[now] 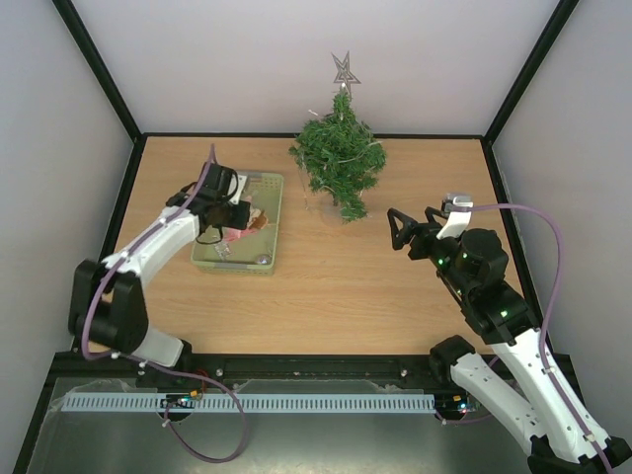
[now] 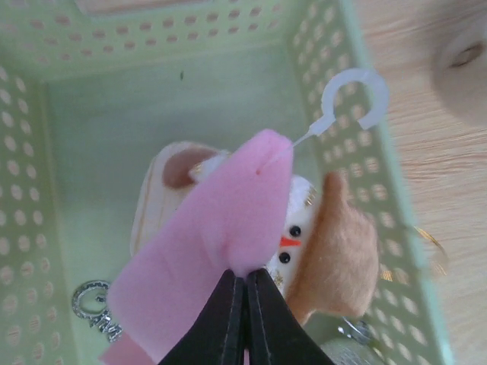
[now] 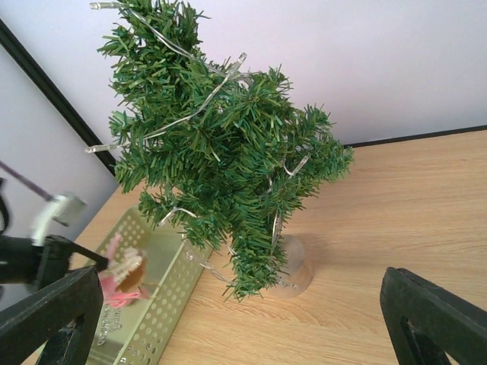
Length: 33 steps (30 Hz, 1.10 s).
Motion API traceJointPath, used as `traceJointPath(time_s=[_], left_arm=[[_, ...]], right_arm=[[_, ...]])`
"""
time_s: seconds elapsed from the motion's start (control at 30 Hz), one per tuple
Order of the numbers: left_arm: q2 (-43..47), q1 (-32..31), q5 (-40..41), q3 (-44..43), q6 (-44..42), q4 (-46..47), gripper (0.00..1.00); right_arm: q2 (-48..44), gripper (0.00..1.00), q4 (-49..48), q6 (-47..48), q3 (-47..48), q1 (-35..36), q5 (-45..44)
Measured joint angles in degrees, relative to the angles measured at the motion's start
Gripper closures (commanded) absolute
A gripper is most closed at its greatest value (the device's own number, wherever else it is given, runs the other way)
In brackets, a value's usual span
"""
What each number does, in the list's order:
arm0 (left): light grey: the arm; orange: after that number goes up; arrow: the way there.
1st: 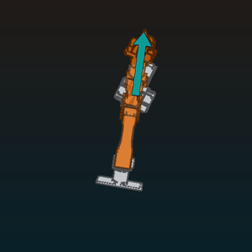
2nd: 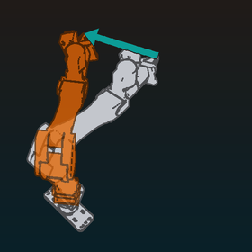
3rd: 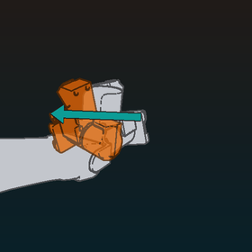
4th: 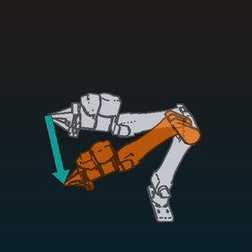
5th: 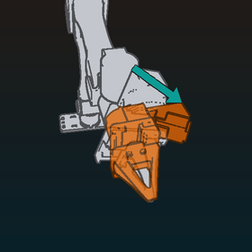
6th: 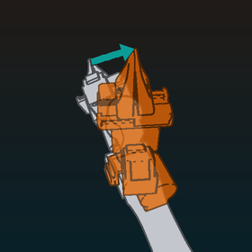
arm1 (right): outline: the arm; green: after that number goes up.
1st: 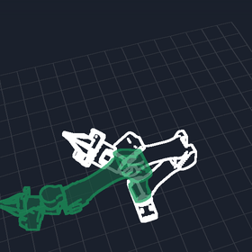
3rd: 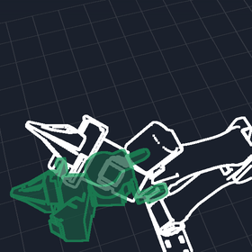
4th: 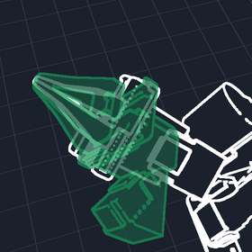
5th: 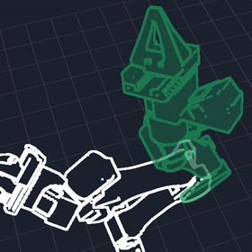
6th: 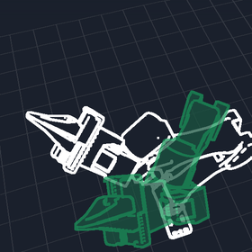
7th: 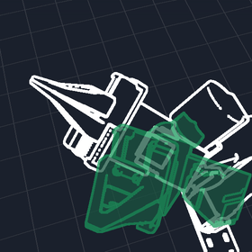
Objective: Decorate the small christmas tree
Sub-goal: Pick up the decoration item from the storage box.
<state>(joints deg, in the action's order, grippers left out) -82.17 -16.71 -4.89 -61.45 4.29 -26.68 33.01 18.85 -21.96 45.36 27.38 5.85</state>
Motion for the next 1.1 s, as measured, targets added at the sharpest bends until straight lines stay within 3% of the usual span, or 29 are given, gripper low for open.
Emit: traceJointPath(time_s=[0.13,0.3,0.53,0.83,1.0,1.1], left_arm=[[-9.14,0.42,2.78,-1.62,0.31,0.24,0.95],[-18.14,1.66,5.31,-3.48,1.22,0.22,0.83],[-20.13,2.01,5.57,-5.79,1.33,0.90,0.71],[-24.57,2.01,6.45,-8.39,0.59,1.92,0.69],[-26.32,2.01,7.13,-9.11,-0.22,1.92,0.76],[-26.32,2.01,8.44,-9.25,-0.31,1.99,0.69]], right_arm=[[0.00,0.02,-0.02,-0.13,0.00,0.00,0.79],[-0.26,0.02,-0.02,-0.11,0.00,0.00,1.25],[-1.40,0.02,-0.02,-0.09,0.00,0.00,2.36],[-1.44,0.02,-0.02,0.00,0.00,0.00,3.30],[-1.60,0.02,-0.02,0.31,0.00,0.00,3.26],[-1.75,0.02,-0.02,0.33,0.00,0.00,3.26]])
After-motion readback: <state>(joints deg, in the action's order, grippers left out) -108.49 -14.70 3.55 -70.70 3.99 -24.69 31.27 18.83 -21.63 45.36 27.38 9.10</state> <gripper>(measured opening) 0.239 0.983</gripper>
